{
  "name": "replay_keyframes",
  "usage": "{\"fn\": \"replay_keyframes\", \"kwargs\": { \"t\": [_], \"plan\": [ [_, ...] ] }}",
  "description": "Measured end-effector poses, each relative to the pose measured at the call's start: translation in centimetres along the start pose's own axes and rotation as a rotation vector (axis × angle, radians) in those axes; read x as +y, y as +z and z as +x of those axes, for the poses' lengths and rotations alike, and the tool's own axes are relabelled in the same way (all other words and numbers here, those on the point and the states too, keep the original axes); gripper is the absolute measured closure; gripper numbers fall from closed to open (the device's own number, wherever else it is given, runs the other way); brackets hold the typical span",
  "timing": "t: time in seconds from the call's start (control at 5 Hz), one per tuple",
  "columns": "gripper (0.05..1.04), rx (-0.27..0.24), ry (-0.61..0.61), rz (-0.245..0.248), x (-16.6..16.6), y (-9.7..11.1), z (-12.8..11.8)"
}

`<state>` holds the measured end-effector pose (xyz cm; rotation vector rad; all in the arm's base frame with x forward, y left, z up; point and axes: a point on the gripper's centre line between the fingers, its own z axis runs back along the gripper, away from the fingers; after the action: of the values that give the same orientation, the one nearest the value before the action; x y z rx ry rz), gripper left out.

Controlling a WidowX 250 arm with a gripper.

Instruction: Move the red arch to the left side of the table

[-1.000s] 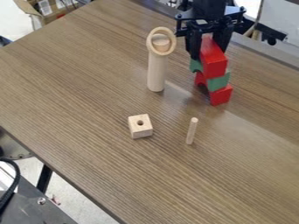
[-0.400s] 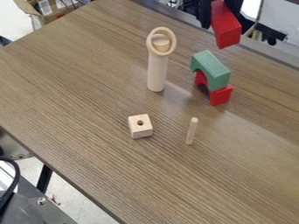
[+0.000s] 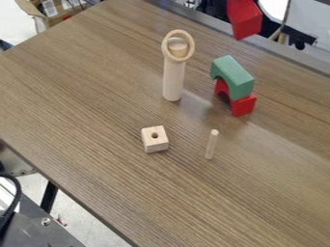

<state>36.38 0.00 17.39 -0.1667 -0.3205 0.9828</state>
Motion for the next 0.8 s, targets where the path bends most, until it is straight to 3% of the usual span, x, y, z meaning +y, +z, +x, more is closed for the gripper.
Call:
{"fn": "replay_keyframes", "kwargs": {
  "t": [0.2, 0.4, 0.6, 0.8],
  "plan": [
    [0.490, -0.010, 0.079, 0.033, 2.1, 0.9, 2.0],
    [0.490, 0.028, 0.171, 0.071, 4.7, 2.5, 4.4],
    [0.490, 0.098, 0.246, 0.162, 7.2, 3.8, 6.0],
    [0.490, 0.168, 0.313, 0.312, 10.3, 3.6, 6.4]
  ]
}}
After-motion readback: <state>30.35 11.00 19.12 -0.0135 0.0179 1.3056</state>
